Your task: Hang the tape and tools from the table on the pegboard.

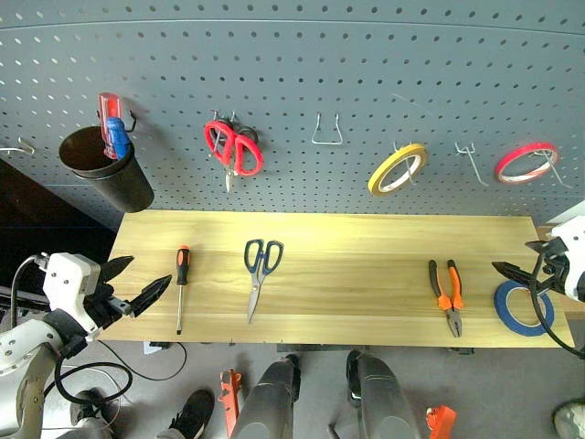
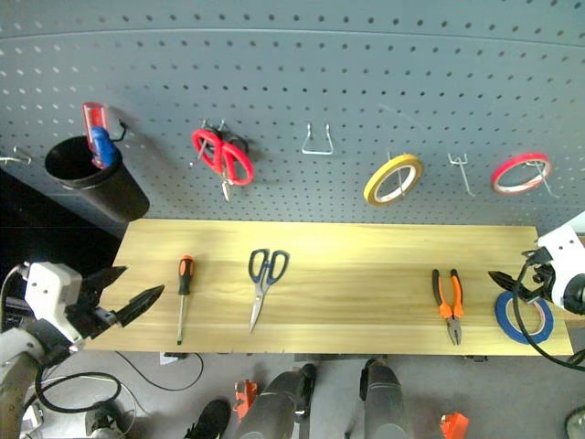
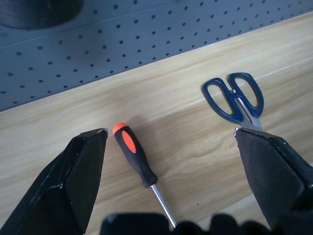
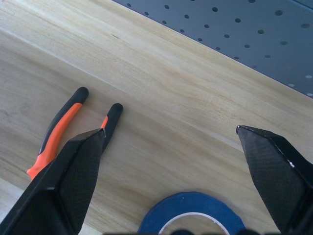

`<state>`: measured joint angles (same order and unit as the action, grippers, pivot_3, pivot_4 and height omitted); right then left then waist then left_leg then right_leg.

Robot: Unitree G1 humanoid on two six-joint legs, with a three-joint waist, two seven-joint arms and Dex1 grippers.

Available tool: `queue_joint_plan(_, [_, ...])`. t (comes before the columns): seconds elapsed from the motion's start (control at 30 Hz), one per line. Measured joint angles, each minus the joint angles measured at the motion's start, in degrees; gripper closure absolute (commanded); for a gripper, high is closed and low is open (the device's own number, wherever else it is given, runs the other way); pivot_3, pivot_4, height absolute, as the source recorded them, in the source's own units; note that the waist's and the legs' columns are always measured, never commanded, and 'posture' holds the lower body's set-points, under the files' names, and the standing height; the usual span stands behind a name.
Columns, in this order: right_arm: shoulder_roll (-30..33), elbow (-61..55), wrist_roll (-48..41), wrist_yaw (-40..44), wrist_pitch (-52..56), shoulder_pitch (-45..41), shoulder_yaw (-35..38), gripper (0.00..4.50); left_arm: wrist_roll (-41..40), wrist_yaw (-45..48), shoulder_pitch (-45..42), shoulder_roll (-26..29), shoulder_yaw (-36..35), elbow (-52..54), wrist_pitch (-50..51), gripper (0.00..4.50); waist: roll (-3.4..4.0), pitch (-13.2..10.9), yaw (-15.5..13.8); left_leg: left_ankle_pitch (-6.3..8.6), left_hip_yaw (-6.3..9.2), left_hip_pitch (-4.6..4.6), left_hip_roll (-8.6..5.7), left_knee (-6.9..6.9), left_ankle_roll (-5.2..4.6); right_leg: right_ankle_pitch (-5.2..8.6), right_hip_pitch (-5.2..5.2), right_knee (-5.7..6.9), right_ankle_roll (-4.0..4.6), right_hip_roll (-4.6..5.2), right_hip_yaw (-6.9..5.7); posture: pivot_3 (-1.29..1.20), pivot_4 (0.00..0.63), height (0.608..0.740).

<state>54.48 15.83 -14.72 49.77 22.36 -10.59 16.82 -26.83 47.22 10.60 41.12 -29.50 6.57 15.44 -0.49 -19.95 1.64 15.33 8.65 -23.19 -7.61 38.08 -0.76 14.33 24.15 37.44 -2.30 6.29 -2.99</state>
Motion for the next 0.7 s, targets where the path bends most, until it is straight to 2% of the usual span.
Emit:
queue_joint_plan(0.43, [0.00, -0.45, 0.13, -1.52, 0.64, 0.01, 0.01, 0.00, -2.45, 2.51, -0.23, 0.33, 0.17, 2.25, 3.57, 0.03, -0.04, 0.06, 0.01, 0.01, -0.72, 0.35, 0.13, 0.01, -0.01, -0.02, 0.11, 0.43, -0.04, -0.12, 0.69, -0.06, 0.309, 0.740])
queue_joint_plan(0.6, [-0.31, 0.41, 0.57, -3.21, 1.86, -2.07, -0.72, 0.00, -4.16, 5.84, -0.58, 2.80, 2.61, 4.45, 7.45, 0.03, -0.08, 0.08, 0.08, 0.01, -0.84, 0.33, 0.14, 0.04, -0.01, -0.09, 0.14, 0.42, -0.12, -0.14, 0.80, -0.07, 0.335, 0.740])
queue_joint_plan(0.7, [-0.42, 0.80, 1.05, -4.28, 5.96, -3.99, -2.54, 0.00, -5.81, 9.79, 1.52, 5.71, 4.48, 7.41, 10.65, 0.03, -0.08, 0.09, 0.26, 0.01, -0.91, 0.35, 0.15, 0.00, -0.02, -0.10, 0.17, 0.40, -0.12, -0.15, 0.88, -0.07, 0.321, 0.740])
